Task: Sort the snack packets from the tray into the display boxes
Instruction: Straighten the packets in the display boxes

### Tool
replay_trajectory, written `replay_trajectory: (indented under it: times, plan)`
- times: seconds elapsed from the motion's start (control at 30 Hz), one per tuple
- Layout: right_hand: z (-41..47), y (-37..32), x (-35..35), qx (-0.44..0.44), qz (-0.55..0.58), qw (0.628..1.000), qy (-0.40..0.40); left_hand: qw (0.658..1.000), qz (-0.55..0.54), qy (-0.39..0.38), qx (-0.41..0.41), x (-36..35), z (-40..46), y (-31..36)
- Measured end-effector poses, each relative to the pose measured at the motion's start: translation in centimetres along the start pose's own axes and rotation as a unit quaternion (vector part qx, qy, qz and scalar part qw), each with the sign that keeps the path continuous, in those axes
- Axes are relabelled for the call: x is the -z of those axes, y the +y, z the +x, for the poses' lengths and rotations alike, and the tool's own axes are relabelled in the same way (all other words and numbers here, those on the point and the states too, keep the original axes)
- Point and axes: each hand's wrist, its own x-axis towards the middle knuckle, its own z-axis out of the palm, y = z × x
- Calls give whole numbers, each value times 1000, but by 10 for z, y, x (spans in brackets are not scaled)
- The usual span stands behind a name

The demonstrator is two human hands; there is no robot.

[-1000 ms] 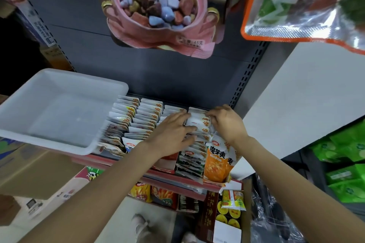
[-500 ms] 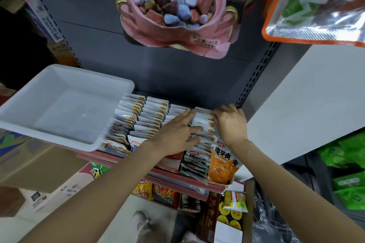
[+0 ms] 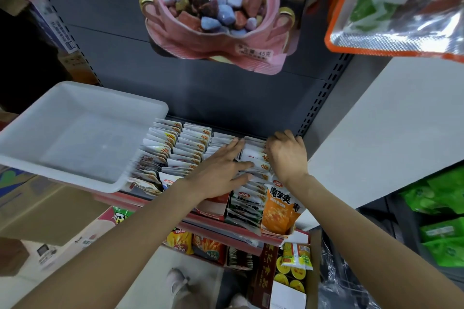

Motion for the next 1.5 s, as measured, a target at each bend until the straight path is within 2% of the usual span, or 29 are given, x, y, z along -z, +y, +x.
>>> replay_trajectory:
  times: [0.37,0.67,0.83,1.0,1.23,1.3,1.37,1.43,1.5]
  plan:
    - [-19,6,-1,48,1,996,78,1000,7,-14,11,3,-1,2]
    - [-20,10,-1,132,40,988,69,1000,6,-15,8,2,1,3]
    - [-16,12,-6,70,97,991,66,1000,4,-15,10,2,0,4]
    - [-6,11,-9,41,176,983,17,1000,-3,-19,10,2,1,3]
    - [-20,12,-3,4,200,977,78,1000,-10,-22,11,1,1,3]
    - [-25,16,-1,14,143,988,60,999,-17,-24,13,1,1,3]
    - [-26,18,1,13,109,994,6,999,-24,-22,12,1,2,2]
    - [-25,17,1,1,111,993,-45,999,-26,-25,11,2,2,3]
    - [-24,14,1,2,119,992,-51,999,-26,-20,9,2,2,2]
